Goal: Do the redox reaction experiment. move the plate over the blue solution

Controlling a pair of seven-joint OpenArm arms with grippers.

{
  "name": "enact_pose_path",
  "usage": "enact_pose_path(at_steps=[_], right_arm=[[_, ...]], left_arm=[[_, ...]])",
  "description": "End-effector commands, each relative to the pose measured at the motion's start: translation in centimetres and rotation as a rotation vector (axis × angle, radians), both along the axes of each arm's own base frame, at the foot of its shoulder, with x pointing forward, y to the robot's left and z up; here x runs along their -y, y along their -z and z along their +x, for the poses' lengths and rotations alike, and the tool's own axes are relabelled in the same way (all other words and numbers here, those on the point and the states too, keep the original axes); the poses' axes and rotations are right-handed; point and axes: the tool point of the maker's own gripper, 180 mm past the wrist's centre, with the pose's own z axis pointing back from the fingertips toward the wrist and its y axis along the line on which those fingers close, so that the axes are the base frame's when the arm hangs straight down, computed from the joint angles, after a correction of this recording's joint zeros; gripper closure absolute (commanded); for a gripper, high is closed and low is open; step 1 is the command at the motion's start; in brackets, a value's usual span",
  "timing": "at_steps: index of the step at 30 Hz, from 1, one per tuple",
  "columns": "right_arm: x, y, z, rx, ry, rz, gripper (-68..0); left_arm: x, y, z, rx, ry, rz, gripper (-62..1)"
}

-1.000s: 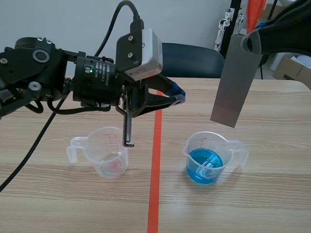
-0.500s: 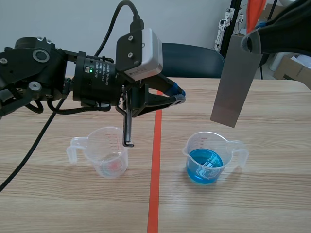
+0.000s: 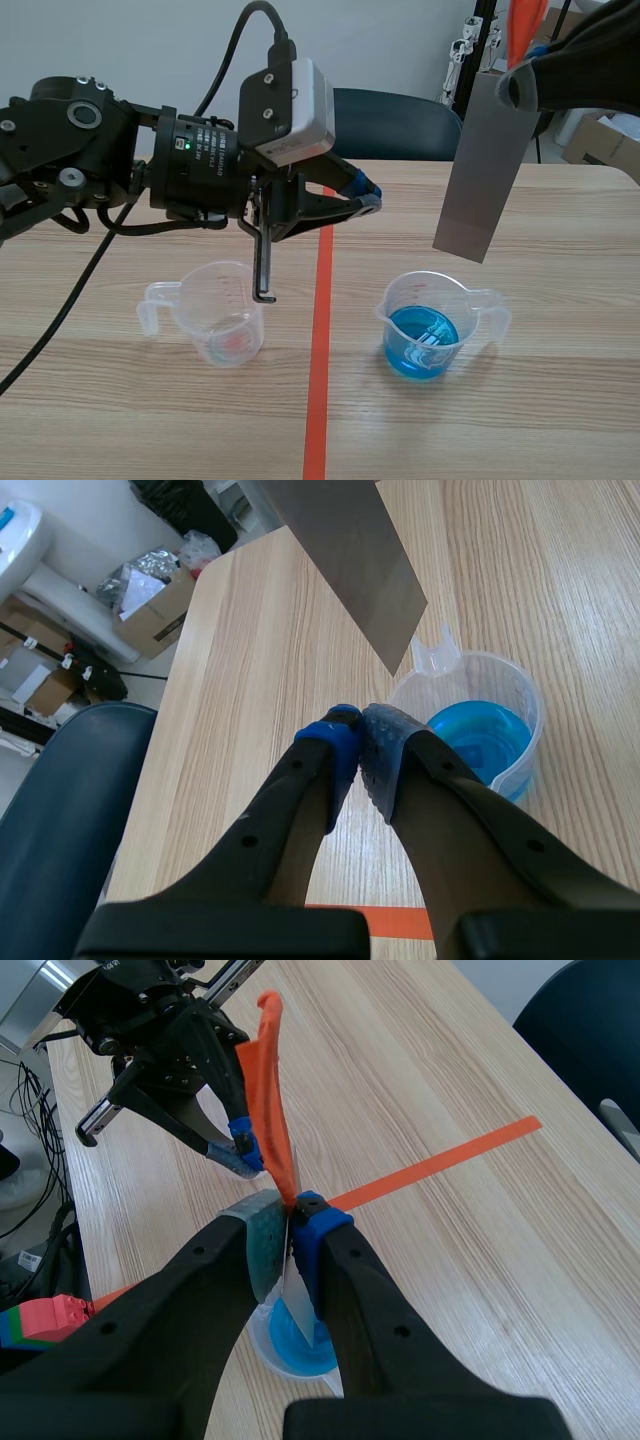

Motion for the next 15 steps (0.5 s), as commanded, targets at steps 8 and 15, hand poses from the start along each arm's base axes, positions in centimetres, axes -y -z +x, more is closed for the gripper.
enact_pose_path(at_steps=[8,15], right_arm=[[-0.01,-1.29,0.25,0.031,-0.001,0.014,-0.6],[-0.01,-1.29,0.25,0.031,-0.001,0.014,-0.6]], left_arm=[[0.42,-1.56,0.28,0.027,0.006,-0.039,-4.0],[0.42,-1.56,0.28,0.027,0.006,-0.039,-4.0]])
